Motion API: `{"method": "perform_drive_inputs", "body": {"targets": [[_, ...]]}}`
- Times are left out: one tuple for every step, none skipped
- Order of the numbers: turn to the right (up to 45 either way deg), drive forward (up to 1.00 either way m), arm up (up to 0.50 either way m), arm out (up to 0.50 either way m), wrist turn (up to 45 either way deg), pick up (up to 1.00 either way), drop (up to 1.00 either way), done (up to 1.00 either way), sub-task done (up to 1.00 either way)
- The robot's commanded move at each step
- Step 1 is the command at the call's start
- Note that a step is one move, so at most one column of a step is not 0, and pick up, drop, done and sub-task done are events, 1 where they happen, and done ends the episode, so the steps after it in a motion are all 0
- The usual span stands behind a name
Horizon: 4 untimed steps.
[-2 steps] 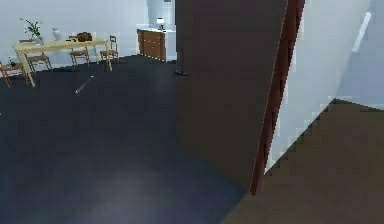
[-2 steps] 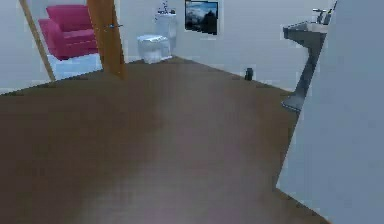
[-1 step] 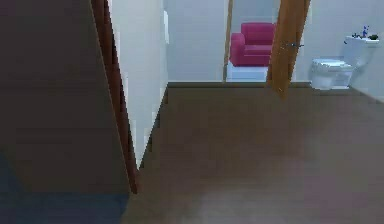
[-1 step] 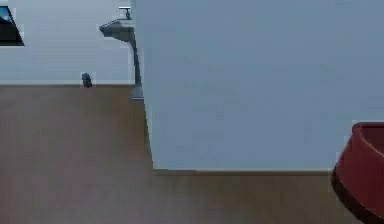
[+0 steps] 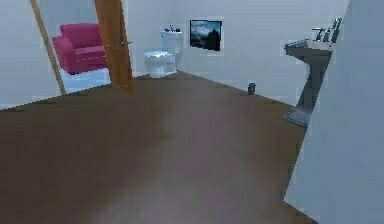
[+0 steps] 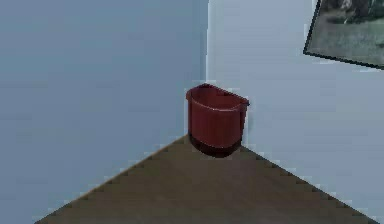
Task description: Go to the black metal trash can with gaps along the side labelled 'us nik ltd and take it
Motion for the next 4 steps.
{"method": "perform_drive_inputs", "body": {"targets": [[9.0, 0.0, 0.0, 0.0, 0.0, 0.0, 0.0, 0.0, 0.0], [0.0, 1.0, 0.0, 0.0, 0.0, 0.0, 0.0, 0.0, 0.0], [9.0, 0.0, 0.0, 0.0, 0.0, 0.0, 0.0, 0.0, 0.0], [0.0, 0.15, 0.0, 0.0, 0.0, 0.0, 0.0, 0.0, 0.0]]}}
